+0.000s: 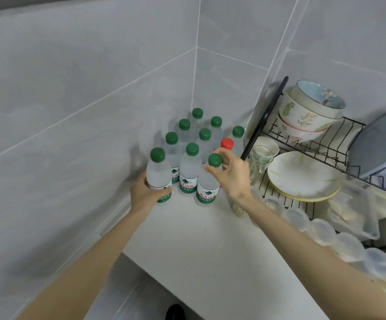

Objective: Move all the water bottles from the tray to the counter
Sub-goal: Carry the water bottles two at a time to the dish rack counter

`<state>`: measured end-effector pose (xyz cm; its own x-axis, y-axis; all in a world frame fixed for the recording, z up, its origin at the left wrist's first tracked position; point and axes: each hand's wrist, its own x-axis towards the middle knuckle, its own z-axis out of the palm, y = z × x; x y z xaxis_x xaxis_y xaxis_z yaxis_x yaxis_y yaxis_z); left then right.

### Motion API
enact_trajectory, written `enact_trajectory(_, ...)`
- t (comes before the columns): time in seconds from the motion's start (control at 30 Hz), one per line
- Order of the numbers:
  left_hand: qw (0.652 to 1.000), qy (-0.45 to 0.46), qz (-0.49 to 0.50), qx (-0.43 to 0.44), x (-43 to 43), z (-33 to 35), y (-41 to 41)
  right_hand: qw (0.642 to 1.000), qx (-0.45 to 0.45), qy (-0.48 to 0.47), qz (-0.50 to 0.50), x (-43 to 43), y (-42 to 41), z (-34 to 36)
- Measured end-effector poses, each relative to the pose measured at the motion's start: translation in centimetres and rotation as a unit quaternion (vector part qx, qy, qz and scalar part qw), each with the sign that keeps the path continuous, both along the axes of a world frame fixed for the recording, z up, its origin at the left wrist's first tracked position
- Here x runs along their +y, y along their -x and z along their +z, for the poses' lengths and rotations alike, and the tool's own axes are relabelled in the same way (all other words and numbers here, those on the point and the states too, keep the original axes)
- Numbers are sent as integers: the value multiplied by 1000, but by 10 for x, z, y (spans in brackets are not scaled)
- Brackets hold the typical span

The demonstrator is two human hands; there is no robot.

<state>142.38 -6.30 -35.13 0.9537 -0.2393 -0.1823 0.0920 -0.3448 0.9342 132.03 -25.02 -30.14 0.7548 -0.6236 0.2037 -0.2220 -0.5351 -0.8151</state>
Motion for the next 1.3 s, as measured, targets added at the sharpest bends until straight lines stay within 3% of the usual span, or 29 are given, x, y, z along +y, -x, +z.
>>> enact_trajectory(0.1,1000,7,1,-6,-3,-5,-5,1000,13,3,17,-3,1,3)
enact_trajectory(0.3,1000,17,17,4,-8,-10,-8,970,101,209,72,-1,0,17)
enact_trajectory(0.5,1000,29,6,-9,-7,2,-10,947,49,288,137,9,-12,38)
enact_trajectory(0.67,994,36,12,-98,8,21,-6,940,57,309,135,13,-16,41)
enact_trajectory(0.8,987,6,-22,-161,7,39,-15,929,128,319,138,17,-20,39)
enact_trajectory(1.3,985,-22,-39,-166,0,42,-25,928,147,307,151,15,-27,38)
